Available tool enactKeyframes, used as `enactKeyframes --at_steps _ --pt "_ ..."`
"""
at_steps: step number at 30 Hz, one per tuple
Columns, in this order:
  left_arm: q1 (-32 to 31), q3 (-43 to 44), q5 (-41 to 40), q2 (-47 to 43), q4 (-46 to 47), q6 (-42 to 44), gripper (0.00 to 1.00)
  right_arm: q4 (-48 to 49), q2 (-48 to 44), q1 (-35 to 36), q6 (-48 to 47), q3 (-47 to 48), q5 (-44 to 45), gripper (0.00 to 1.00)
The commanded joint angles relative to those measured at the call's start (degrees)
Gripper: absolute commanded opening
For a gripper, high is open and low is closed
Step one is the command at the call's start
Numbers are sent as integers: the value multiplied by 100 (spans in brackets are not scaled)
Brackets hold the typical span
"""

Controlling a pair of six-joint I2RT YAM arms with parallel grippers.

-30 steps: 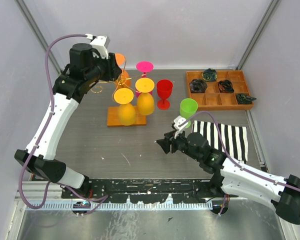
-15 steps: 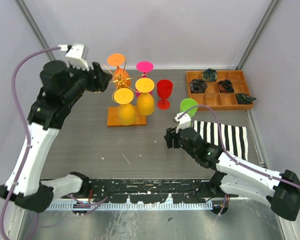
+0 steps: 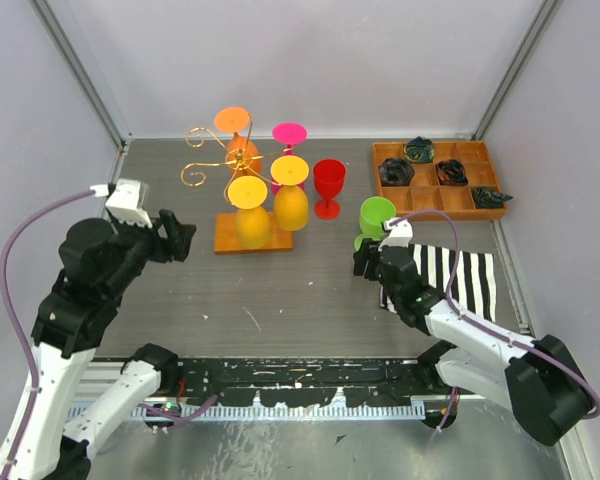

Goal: Place the wine glass upside down on the wine glass rack
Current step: Pick up the wine glass at the center of the board.

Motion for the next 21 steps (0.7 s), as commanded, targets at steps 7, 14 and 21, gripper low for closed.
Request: enactKeyframes --at_steps 7,14,21 --pt "24 -791 -218 -734 -268 -178 76 3072 1239 -388 -109 -568 345 64" --pt "24 -1052 -191 -823 -303 -75 75 4918 2468 -409 -458 -723 321 63" --pt "25 -1277 -183 -972 -256 -66 75 6309 3366 -411 -854 -746 349 62"
